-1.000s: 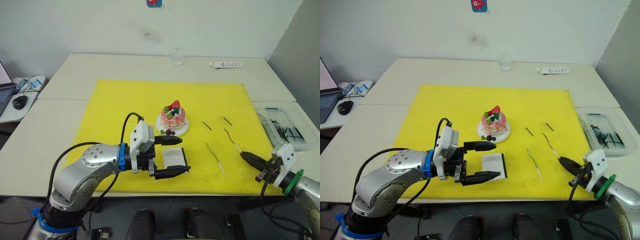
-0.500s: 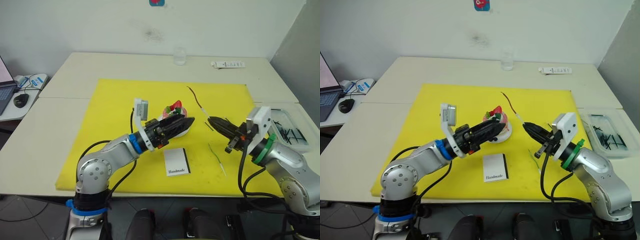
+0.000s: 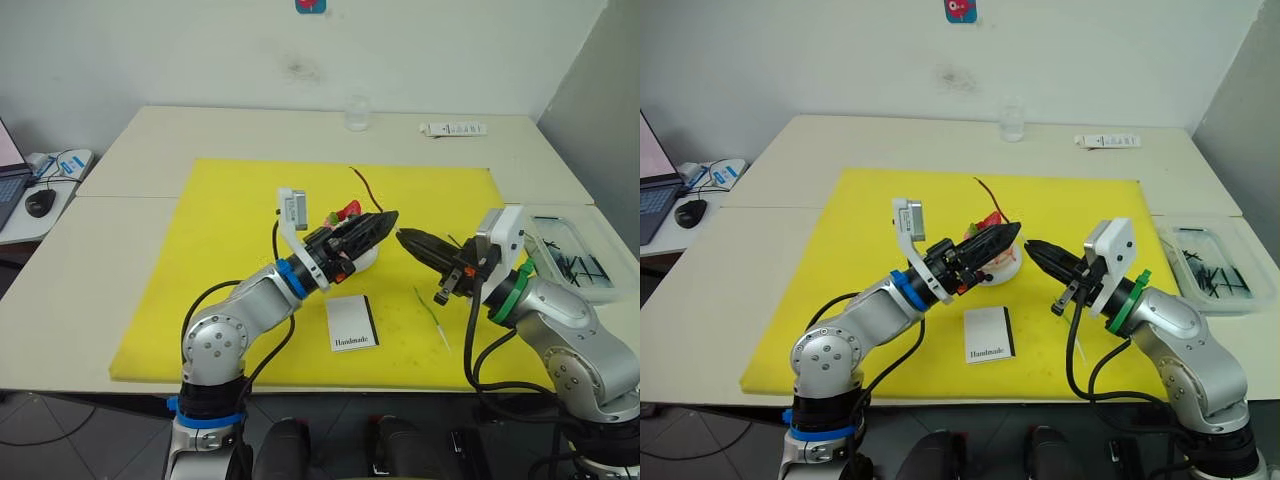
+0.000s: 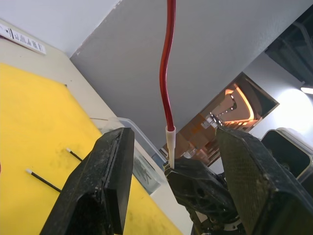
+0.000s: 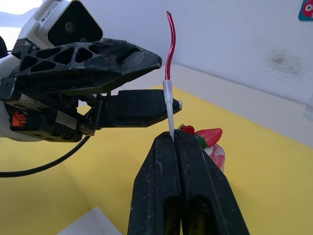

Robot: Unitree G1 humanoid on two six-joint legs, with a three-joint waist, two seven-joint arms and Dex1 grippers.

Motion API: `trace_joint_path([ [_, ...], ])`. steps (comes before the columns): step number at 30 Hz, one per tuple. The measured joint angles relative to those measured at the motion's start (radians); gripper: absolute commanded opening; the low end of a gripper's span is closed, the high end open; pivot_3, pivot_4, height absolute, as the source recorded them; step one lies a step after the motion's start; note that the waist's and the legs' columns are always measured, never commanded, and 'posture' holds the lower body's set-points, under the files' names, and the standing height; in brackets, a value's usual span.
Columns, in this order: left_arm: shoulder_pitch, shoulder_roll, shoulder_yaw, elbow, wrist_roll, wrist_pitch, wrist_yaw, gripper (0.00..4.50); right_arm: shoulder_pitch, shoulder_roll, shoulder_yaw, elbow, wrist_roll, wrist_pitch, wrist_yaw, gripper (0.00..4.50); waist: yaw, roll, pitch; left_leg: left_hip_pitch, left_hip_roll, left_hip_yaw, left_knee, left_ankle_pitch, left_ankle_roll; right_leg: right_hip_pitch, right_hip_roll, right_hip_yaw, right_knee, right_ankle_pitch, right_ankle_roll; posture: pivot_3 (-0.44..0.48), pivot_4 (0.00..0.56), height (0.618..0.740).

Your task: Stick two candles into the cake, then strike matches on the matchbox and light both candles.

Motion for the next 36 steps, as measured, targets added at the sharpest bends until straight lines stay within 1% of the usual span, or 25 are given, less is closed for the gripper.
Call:
trace_joint_path([
  [17, -0.001, -0.029, -0.011, 0.001, 0.012, -0.040, -0.003, 2.97, -0.036, 0.005, 0.027, -0.033, 0.003, 0.021, -0.033, 0.00, 0.000, 0.000, 0.000, 0.000, 0.000, 0.000, 0.000, 0.000, 0.000, 0.000, 0.002, 0.000, 0.000, 0.000, 0.000, 0.000, 0.150, 0.740],
  [18, -0.001, -0.029, -0.011, 0.001, 0.012, -0.040, -0.003, 2.61, -0.036, 0.005, 0.027, -0.035, 0.003, 0.024, -0.035, 0.00, 0.000, 0.000, 0.000, 0.000, 0.000, 0.000, 0.000, 0.000, 0.000, 0.000, 0.002, 0.000, 0.000, 0.000, 0.000, 0.000, 0.150, 0.740],
  [19, -0.001, -0.029, -0.011, 0.001, 0.012, -0.040, -0.003, 2.39, -0.036, 0.006, 0.027, -0.035, 0.003, 0.028, -0.036, 0.00, 0.000, 0.000, 0.000, 0.000, 0.000, 0.000, 0.000, 0.000, 0.000, 0.000, 0.002, 0.000, 0.000, 0.000, 0.000, 0.000, 0.150, 0.740],
  [26, 0.006, -0.029, -0.010, 0.000, 0.008, -0.040, -0.001, 0.11, -0.037, 0.015, 0.028, -0.035, 0.003, 0.032, -0.039, 0.00, 0.000, 0.000, 0.000, 0.000, 0.001, 0.000, 0.000, 0.000, 0.000, 0.000, 0.002, 0.000, -0.001, 0.000, 0.000, 0.000, 0.150, 0.740],
  [27, 0.007, -0.030, -0.010, 0.000, 0.007, -0.040, 0.000, 0.02, -0.037, 0.015, 0.028, -0.035, 0.003, 0.033, -0.039, 0.00, 0.000, 0.000, 0.000, 0.000, 0.001, 0.000, 0.000, 0.000, 0.000, 0.000, 0.002, 0.000, -0.001, 0.000, 0.000, 0.000, 0.150, 0.740],
  [35, 0.007, -0.031, -0.010, -0.002, 0.004, -0.040, 0.009, 0.02, -0.037, 0.019, 0.028, -0.035, 0.003, 0.036, -0.038, 0.00, 0.000, 0.000, 0.000, 0.000, 0.001, 0.000, -0.001, 0.000, 0.000, -0.001, 0.003, 0.000, -0.001, 0.000, 0.000, 0.000, 0.150, 0.740],
  [36, 0.007, -0.030, -0.010, -0.002, 0.003, -0.040, 0.009, 0.00, -0.037, 0.021, 0.028, -0.035, 0.003, 0.036, -0.038, 0.19, 0.000, 0.000, 0.000, 0.000, 0.001, 0.000, -0.001, 0.000, 0.000, -0.001, 0.003, 0.000, -0.001, 0.000, 0.000, 0.000, 0.150, 0.740],
])
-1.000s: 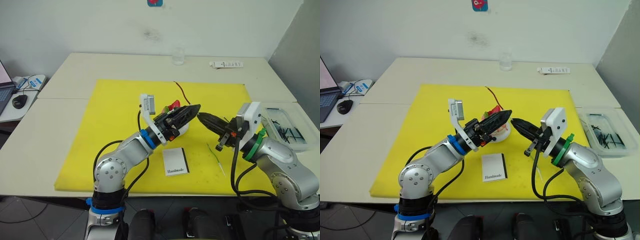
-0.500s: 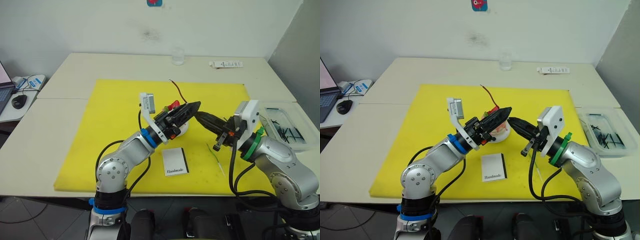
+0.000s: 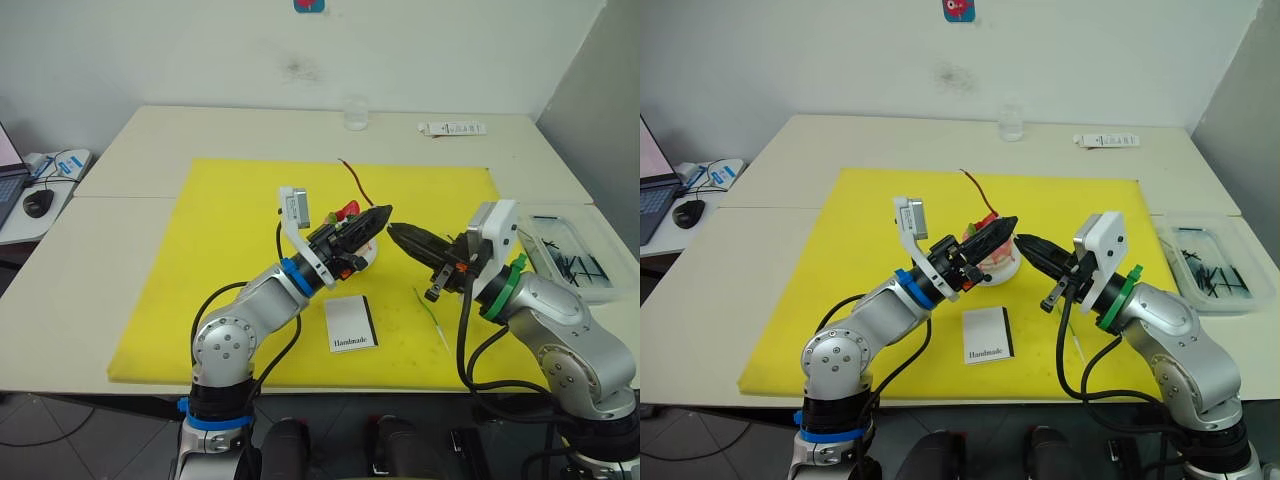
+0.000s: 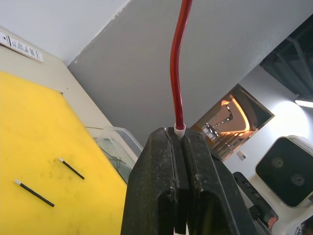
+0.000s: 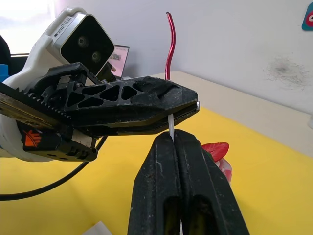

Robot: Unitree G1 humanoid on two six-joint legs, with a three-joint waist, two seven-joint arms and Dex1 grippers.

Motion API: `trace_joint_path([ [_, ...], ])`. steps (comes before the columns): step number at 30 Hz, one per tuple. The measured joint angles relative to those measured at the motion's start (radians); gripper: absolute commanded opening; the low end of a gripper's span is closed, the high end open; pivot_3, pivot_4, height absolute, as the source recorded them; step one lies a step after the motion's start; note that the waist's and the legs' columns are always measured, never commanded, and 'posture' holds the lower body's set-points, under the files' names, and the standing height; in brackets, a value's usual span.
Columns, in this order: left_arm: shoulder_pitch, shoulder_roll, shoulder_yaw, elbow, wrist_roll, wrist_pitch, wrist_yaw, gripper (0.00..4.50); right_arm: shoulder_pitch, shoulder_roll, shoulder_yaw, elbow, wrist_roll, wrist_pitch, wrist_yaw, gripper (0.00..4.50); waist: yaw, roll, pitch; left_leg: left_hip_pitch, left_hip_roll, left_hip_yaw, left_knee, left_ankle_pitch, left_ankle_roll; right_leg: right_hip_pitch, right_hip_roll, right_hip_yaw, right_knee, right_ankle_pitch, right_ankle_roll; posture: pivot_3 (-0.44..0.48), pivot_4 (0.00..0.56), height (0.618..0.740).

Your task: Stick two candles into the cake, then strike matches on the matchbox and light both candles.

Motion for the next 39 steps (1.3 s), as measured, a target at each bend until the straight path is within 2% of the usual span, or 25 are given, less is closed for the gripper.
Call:
trace_joint_path([
  [2, 0.000, 0.002, 0.002, 0.000, 0.000, 0.000, 0.000, 0.00, -0.001, 0.004, 0.003, 0.000, 0.000, 0.000, 0.002, 0.65, 0.000, 0.000, 0.000, 0.000, 0.000, 0.000, 0.000, 0.000, 0.000, 0.000, 0.000, 0.000, 0.000, 0.000, 0.000, 0.000, 0.150, 0.740],
  [4, 0.000, 0.003, 0.002, 0.000, 0.000, 0.000, 0.000, 0.00, -0.003, 0.008, 0.007, 0.000, 0.000, 0.000, 0.002, 1.34, 0.000, 0.000, 0.000, 0.000, 0.000, 0.000, 0.000, 0.000, 0.000, 0.000, 0.000, 0.000, 0.000, 0.000, 0.000, 0.000, 0.150, 0.740],
  [12, 0.000, 0.011, 0.001, 0.000, 0.000, 0.001, 0.000, 0.00, -0.005, 0.010, 0.008, 0.000, -0.001, 0.000, 0.002, 1.34, 0.000, 0.000, 0.000, 0.000, 0.000, 0.000, 0.000, 0.000, 0.000, 0.000, 0.000, 0.000, 0.000, 0.000, 0.000, 0.000, 0.150, 0.740],
  [15, -0.009, 0.042, 0.012, 0.001, 0.000, 0.001, -0.002, 0.00, 0.015, -0.003, 0.007, 0.000, -0.001, 0.000, 0.008, 1.34, 0.000, 0.000, 0.000, 0.000, 0.000, 0.000, 0.000, 0.000, 0.000, 0.000, 0.000, 0.000, 0.000, 0.000, 0.000, 0.000, 0.150, 0.740],
  [20, -0.088, 0.235, 0.120, 0.046, -0.024, 0.019, -0.041, 0.00, 0.043, -0.035, 0.006, 0.000, -0.004, -0.003, 0.026, 1.34, -0.004, 0.000, 0.000, 0.000, 0.000, 0.000, -0.001, 0.000, 0.000, -0.001, 0.003, 0.000, 0.001, 0.000, -0.002, 0.000, 0.150, 0.740],
  [23, -0.124, 0.376, 0.180, 0.088, -0.023, 0.037, -0.102, 0.00, -0.012, -0.034, 0.031, 0.001, -0.016, 0.018, 0.012, 1.96, -0.006, -0.001, 0.001, 0.001, 0.002, 0.000, -0.001, 0.000, 0.000, -0.002, 0.006, -0.001, 0.001, 0.000, -0.003, 0.000, 0.150, 0.740],
  [24, -0.133, 0.435, 0.182, 0.104, -0.009, 0.046, -0.137, 0.00, -0.041, -0.037, 0.057, 0.001, -0.023, 0.043, 0.007, 2.24, -0.007, -0.001, 0.001, 0.001, 0.002, -0.001, -0.002, 0.000, 0.000, -0.002, 0.006, -0.001, 0.001, 0.000, -0.004, 0.000, 0.150, 0.740],
  [27, -0.138, 0.554, 0.170, 0.144, 0.081, 0.036, -0.262, 0.00, -0.098, -0.035, 0.139, 0.001, -0.042, 0.144, -0.021, 2.24, -0.005, -0.001, 0.001, 0.001, 0.003, -0.001, -0.003, 0.000, 0.000, -0.002, 0.006, -0.001, 0.001, -0.002, -0.008, 0.000, 0.150, 0.740],
  [29, -0.140, 0.598, 0.127, 0.192, 0.176, -0.001, -0.343, 0.00, -0.148, -0.010, 0.178, 0.016, -0.049, 0.199, -0.050, 2.24, -0.001, -0.001, 0.001, 0.000, 0.003, 0.000, -0.003, 0.000, 0.000, -0.003, 0.006, -0.001, 0.000, -0.002, -0.008, 0.000, 0.150, 0.740],
  [34, -0.164, 0.570, 0.036, 0.300, 0.338, -0.092, -0.465, 0.00, -0.238, -0.002, 0.239, 0.039, -0.089, 0.298, -0.080, 2.24, 0.004, -0.003, 0.002, -0.002, 0.004, 0.001, -0.003, 0.000, 0.000, -0.003, 0.000, -0.001, -0.001, -0.003, -0.007, 0.000, 0.150, 0.740],
  [39, -0.188, 0.499, 0.001, 0.364, 0.423, -0.150, -0.524, 0.00, -0.283, 0.034, 0.243, 0.053, -0.101, 0.376, -0.129, 2.24, 0.001, -0.003, 0.002, -0.004, 0.002, 0.001, -0.002, 0.000, 0.000, -0.004, -0.003, -0.002, -0.001, -0.002, -0.005, 0.000, 0.150, 0.740],
])
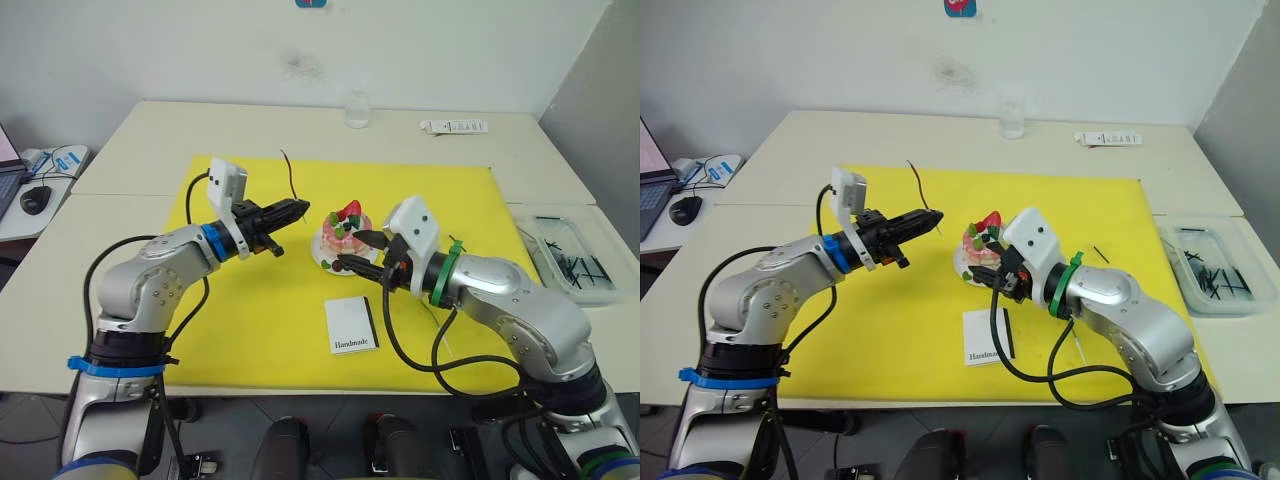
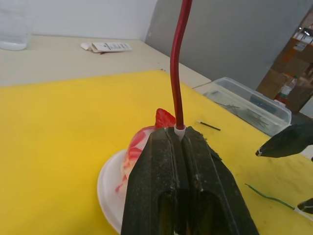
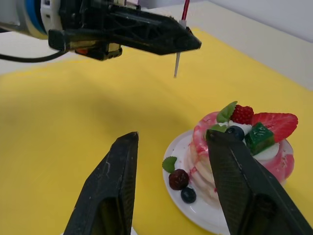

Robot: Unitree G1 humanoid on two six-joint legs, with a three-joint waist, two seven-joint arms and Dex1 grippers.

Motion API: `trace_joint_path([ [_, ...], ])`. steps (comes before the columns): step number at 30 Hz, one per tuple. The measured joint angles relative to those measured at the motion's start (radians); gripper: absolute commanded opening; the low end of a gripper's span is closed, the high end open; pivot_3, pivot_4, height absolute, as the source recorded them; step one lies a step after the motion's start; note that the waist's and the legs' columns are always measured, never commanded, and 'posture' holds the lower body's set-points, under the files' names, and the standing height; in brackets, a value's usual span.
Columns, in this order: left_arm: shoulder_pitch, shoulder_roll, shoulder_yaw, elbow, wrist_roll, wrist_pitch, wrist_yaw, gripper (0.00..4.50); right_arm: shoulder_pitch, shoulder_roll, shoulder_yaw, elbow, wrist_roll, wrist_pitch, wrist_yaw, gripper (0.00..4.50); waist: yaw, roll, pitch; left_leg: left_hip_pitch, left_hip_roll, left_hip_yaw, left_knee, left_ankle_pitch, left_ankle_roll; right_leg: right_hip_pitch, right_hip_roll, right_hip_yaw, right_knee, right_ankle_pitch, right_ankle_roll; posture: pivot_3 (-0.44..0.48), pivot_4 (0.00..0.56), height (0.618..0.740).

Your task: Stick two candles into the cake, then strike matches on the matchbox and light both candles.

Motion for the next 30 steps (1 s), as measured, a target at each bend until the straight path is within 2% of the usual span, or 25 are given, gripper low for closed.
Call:
trace_joint_path([
  [13, -0.028, -0.105, -0.013, 0.128, 0.143, -0.102, -0.088, 0.00, 0.001, 0.024, -0.013, 0.000, -0.043, 0.021, -0.046, 2.24, -0.002, 0.000, 0.000, 0.000, 0.000, -0.001, 0.000, 0.000, 0.000, 0.000, 0.001, 0.000, 0.001, 0.000, 0.000, 0.000, 0.150, 0.740],
  [30, -0.060, -0.174, -0.017, 0.194, 0.229, -0.154, -0.132, 0.00, 0.019, 0.041, -0.053, 0.000, -0.074, 0.018, -0.086, 2.24, -0.002, 0.000, 0.000, 0.000, 0.000, -0.001, 0.000, 0.000, 0.000, 0.000, 0.002, 0.000, 0.001, 0.000, 0.001, 0.000, 0.150, 0.740],
])
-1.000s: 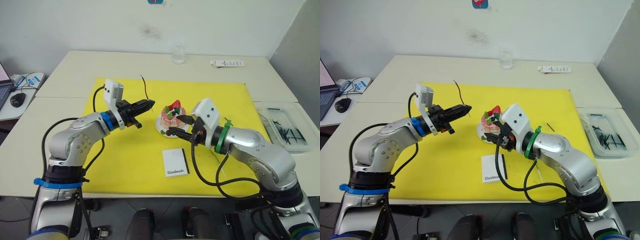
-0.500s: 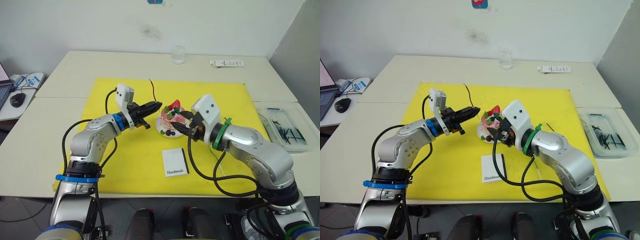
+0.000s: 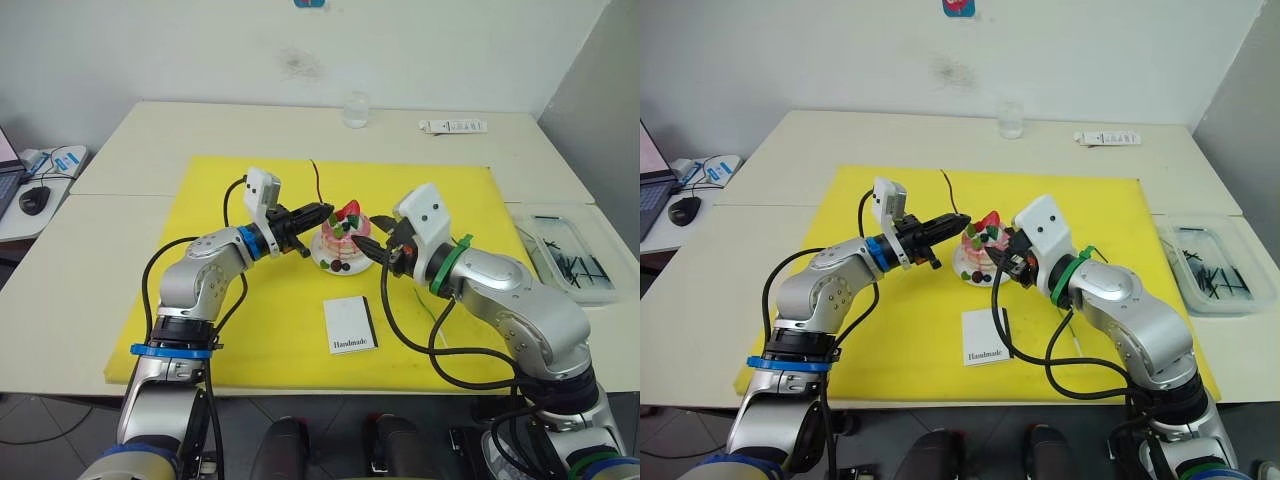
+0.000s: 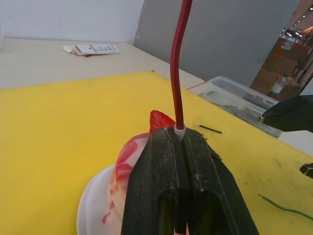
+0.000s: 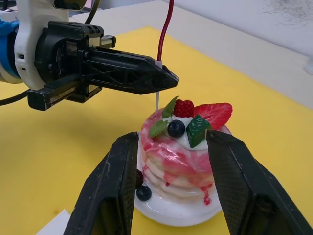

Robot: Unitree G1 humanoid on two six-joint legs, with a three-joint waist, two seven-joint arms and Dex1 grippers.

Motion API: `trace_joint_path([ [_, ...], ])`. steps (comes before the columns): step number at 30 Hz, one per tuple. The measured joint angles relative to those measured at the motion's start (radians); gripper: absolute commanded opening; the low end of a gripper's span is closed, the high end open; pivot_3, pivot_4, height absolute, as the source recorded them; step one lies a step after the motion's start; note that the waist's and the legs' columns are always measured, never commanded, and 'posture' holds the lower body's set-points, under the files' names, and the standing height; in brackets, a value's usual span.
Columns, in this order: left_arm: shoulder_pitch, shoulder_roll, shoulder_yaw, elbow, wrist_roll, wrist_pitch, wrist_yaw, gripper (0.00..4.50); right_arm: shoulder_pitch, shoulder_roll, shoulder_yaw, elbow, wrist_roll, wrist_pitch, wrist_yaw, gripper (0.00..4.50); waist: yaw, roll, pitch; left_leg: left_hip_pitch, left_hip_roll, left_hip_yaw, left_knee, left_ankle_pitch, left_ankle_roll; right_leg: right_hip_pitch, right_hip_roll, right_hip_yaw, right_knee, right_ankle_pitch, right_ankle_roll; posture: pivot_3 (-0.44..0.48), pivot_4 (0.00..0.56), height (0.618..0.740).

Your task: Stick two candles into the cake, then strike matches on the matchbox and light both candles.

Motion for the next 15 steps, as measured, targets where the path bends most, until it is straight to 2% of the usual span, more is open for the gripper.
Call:
trace_joint_path([
  [15, 0.000, 0.004, 0.001, 0.017, 0.032, -0.002, -0.025, 0.00, 0.006, 0.000, -0.006, 0.000, -0.022, -0.010, 0.000, 2.24, 0.000, 0.000, 0.000, 0.000, 0.000, 0.000, 0.000, 0.000, 0.000, 0.000, 0.000, 0.000, 0.000, 0.000, 0.000, 0.000, 0.150, 0.740],
])
